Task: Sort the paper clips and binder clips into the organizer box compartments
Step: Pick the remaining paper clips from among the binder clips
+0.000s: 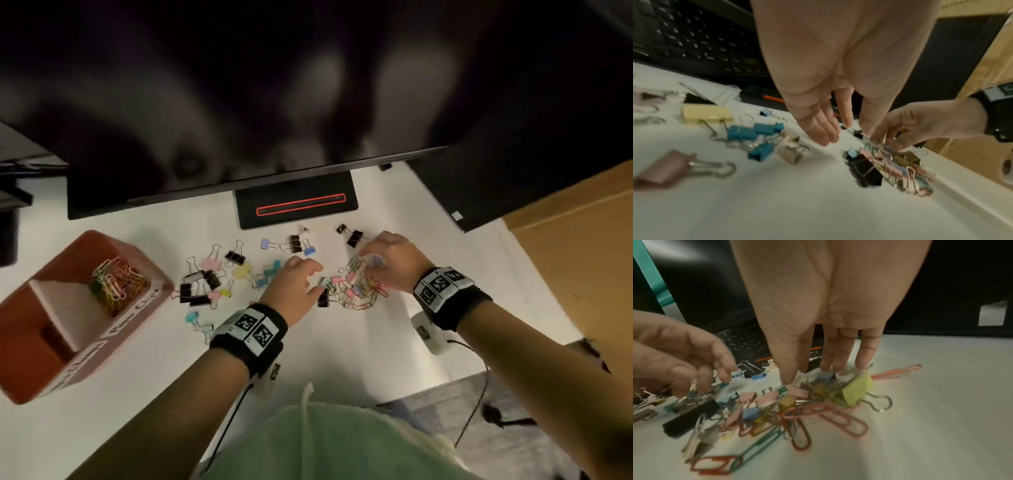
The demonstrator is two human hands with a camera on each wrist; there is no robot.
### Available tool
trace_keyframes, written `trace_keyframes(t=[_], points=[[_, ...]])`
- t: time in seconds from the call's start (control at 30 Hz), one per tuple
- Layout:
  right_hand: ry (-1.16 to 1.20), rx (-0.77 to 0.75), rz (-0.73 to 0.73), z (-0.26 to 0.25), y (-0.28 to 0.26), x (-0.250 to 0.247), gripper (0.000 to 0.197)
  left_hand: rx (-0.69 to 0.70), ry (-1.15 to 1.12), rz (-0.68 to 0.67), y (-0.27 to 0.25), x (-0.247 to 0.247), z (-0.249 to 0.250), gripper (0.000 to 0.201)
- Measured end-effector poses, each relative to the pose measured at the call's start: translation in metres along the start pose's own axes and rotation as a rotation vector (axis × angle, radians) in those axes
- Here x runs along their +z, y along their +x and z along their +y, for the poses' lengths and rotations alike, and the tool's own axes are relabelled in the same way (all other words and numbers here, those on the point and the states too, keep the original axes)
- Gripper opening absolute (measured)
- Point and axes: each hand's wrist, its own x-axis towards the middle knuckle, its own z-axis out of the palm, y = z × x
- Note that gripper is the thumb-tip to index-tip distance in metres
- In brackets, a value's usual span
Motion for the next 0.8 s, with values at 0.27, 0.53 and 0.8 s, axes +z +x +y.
trace_keyframes(t=[0.27, 0.53, 0.8], points=[[0.121, -0.078, -0.051, 0.017, 0.015, 0.006, 0.031, -0.087, 0.059, 0.063, 0.026, 0.035, 0.014, 0.02], [0.293, -0.087, 0.071, 0.039, 0.021, -0.018, 0.021, -0.184, -0.107, 0.155, 0.023, 0.027, 0.013, 0.008], [0.297, -0.04, 0.157, 0.069, 0.026, -0.04, 0.022, -0.215, -0.207, 0.399, 0.014, 0.0, 0.003, 0.01]])
